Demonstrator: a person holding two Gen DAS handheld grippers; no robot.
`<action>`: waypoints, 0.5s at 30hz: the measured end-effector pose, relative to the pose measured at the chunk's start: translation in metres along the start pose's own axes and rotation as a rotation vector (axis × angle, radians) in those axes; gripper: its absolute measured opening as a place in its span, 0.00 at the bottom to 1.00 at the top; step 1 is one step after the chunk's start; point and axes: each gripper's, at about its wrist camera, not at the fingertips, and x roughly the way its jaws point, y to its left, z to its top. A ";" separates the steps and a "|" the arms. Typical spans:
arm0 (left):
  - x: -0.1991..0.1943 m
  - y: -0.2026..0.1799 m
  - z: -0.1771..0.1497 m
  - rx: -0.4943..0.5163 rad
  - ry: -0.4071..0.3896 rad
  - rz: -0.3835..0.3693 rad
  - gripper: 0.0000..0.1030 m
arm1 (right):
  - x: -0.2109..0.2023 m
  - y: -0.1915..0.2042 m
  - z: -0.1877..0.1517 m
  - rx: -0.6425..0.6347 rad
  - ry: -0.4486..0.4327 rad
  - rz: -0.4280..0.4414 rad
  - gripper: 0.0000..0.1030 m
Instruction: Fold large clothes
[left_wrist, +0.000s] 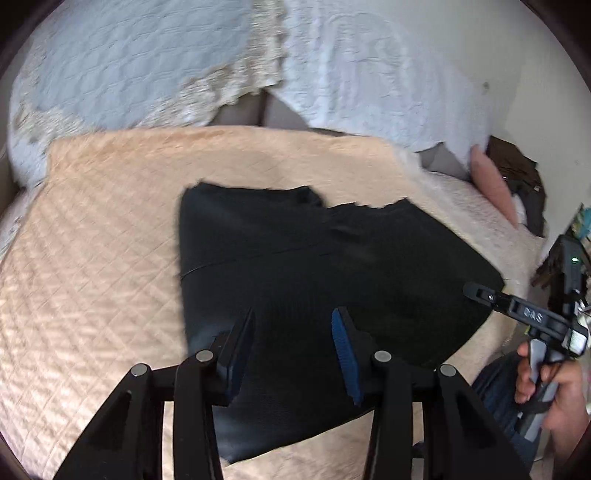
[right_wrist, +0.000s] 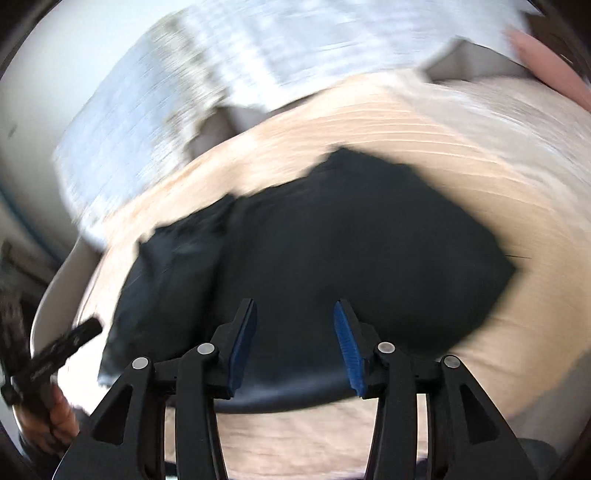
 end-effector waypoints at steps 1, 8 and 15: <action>0.006 -0.005 0.002 0.009 0.010 -0.009 0.43 | -0.007 -0.014 0.001 0.048 -0.018 -0.020 0.47; 0.047 -0.032 0.001 0.073 0.052 -0.030 0.44 | -0.027 -0.060 0.001 0.246 -0.090 -0.010 0.52; 0.049 -0.027 0.002 0.060 0.063 -0.038 0.44 | -0.044 -0.067 -0.005 0.275 -0.187 -0.055 0.52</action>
